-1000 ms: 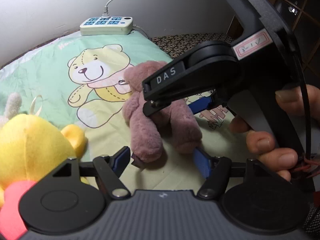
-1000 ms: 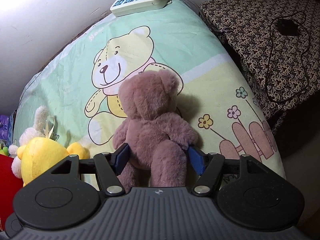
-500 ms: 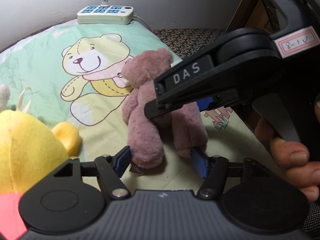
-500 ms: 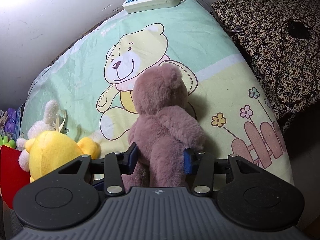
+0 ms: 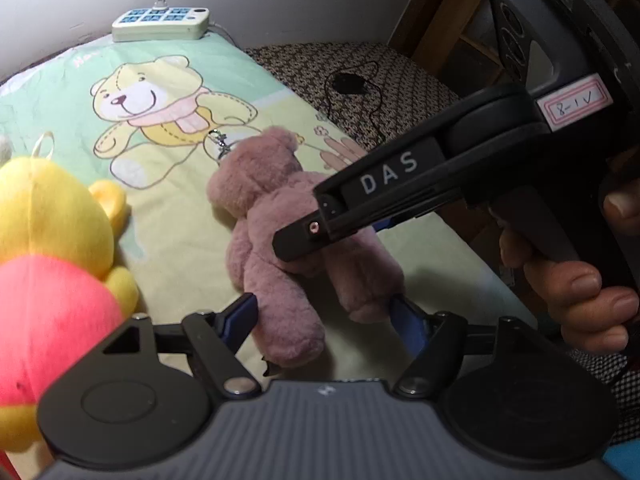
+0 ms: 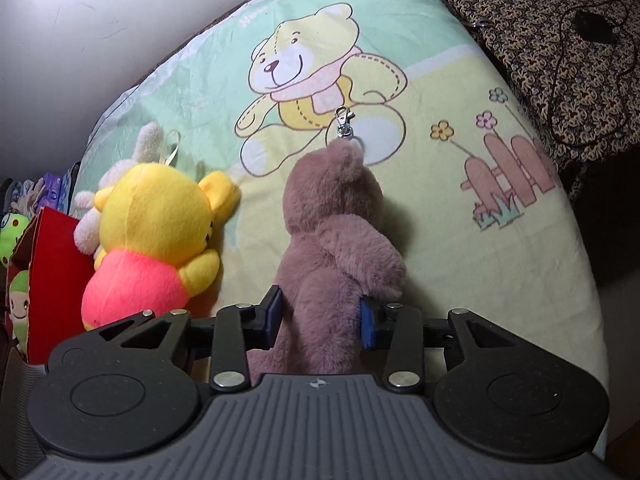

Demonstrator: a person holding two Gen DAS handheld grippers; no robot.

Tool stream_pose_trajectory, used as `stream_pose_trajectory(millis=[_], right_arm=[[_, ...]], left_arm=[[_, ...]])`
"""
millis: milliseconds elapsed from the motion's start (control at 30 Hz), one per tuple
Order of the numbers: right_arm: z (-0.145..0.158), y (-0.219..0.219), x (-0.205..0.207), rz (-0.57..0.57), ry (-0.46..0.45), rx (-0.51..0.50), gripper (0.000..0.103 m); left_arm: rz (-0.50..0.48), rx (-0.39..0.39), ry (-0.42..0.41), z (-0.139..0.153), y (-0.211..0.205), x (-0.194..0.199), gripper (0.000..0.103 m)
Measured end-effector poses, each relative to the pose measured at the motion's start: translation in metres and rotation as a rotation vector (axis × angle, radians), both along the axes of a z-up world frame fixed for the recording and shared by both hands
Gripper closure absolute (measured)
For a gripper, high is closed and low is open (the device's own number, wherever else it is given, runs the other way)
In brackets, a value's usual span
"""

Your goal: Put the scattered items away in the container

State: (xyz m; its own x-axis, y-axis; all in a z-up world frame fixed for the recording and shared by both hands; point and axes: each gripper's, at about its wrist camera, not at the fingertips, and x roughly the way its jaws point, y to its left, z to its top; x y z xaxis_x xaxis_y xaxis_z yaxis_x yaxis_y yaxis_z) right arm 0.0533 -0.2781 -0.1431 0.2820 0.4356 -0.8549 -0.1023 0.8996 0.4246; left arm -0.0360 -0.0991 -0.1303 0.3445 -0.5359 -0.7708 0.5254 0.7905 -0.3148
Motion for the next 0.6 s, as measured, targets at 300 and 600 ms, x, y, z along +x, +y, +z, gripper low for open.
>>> stream_pose_trajectory(millis=[300, 600], right_arm=[[-0.010, 0.014, -0.070, 0.011, 0.060, 0.057, 0.064], [-0.014, 0.014, -0.080, -0.077, 0.029, 0.016, 0.051]], left_arm=[[-0.065, 0.027, 0.056, -0.006, 0.027, -0.061, 0.025], [-0.001, 0.042, 0.034, -0.008, 0.030, -0.071, 0.021]])
